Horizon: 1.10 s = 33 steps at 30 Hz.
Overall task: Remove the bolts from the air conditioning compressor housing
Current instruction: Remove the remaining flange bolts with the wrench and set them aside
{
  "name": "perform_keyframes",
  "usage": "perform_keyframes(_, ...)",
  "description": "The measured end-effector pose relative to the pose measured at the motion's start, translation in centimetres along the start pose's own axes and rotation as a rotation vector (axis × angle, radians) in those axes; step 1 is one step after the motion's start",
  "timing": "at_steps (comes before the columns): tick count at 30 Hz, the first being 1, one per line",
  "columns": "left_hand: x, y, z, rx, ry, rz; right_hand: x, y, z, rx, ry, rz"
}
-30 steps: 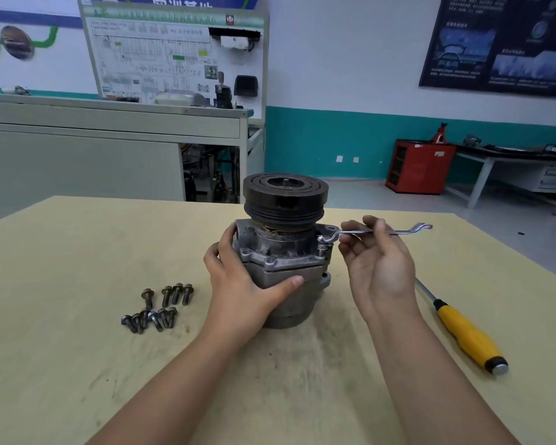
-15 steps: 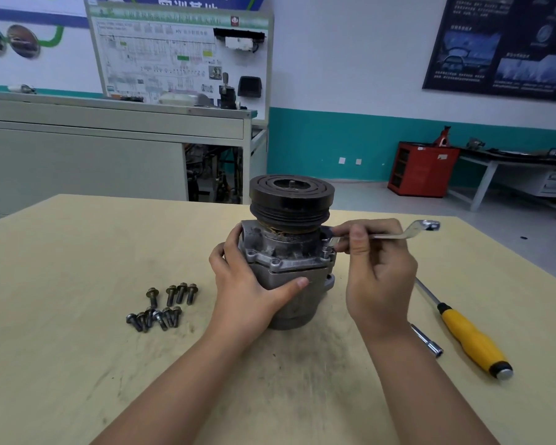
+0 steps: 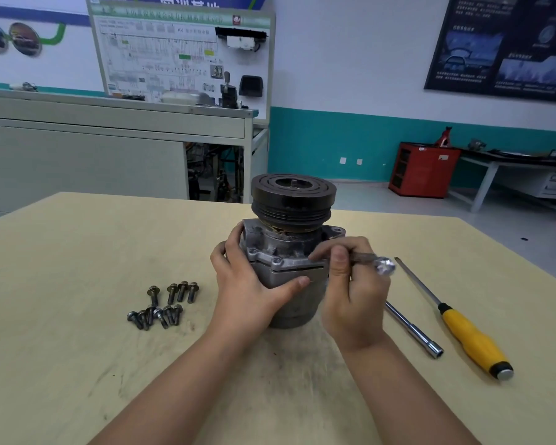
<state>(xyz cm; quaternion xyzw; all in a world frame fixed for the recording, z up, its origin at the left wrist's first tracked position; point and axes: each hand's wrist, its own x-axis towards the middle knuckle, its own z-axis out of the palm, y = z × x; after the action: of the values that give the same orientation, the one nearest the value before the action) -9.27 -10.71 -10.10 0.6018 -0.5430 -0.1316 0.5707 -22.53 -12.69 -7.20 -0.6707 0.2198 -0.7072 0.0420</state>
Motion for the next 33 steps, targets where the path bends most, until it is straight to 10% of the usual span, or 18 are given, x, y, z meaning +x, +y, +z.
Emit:
perform_keyframes(17, -0.1, 0.0, 0.0, -0.015, -0.014, -0.005, 2.1, -1.0, -0.5, 0.263, 0.356, 0.424)
perform_keyframes(33, -0.1, 0.1, 0.1, -0.015, -0.004, 0.011, 1.2, 0.1, -0.8, -0.025, 0.162, 0.068)
